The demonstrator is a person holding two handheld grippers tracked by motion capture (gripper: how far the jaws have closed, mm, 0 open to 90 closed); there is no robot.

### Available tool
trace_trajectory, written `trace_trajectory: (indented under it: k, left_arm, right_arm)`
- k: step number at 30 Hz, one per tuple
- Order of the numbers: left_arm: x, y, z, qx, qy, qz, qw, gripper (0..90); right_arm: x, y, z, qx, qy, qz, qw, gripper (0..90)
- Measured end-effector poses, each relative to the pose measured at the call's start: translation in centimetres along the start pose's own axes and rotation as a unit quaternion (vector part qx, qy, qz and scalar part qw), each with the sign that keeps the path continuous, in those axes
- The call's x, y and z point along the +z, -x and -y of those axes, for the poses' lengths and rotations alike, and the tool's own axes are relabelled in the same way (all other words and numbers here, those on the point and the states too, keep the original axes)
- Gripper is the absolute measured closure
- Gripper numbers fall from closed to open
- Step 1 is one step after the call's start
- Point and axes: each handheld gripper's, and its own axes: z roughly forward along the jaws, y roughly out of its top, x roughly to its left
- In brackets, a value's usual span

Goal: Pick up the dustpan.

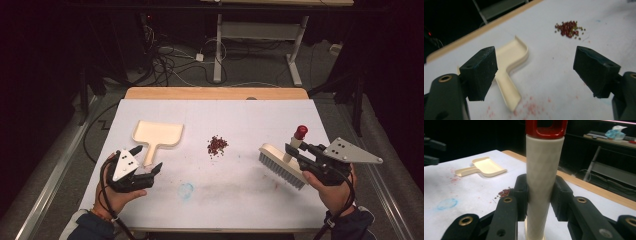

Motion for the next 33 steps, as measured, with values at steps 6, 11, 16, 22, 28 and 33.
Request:
trace_trajectory:
  k: [6,11,16,22,28,33]
  left_arm:
    - [-0.6,0.2,1.9,-0.024,-0.028,-0.005,0.9993,21.2]
    - [-0.4,0.5,2.3,-0.024,-0.041,0.004,0.9989,21.3]
    - [-0.4,0.5,2.7,-0.028,-0.054,0.005,0.9982,21.3]
    - [0.0,0.3,3.0,-0.044,-0.070,0.007,0.9965,21.2]
    - [1.7,0.0,2.6,-0.051,-0.095,0.002,0.9942,21.3]
    - [3.0,-1.1,2.2,-0.079,-0.104,-0.004,0.9914,21.3]
  right_arm:
    - [-0.4,0.1,0.0,0.002,0.007,0.001,1.0000,69.9]
    - [-0.4,0.1,0.0,0.002,0.014,0.003,0.9999,69.9]
    - [0.1,0.1,0.0,0.001,0.017,0.000,0.9999,69.9]
    - [0.7,0.0,0.0,-0.001,0.016,0.001,0.9999,69.9]
    - [0.8,0.3,0.0,0.004,0.016,0.006,0.9998,69.9]
    - [0.8,0.2,0.0,0.004,0.016,0.009,0.9998,69.9]
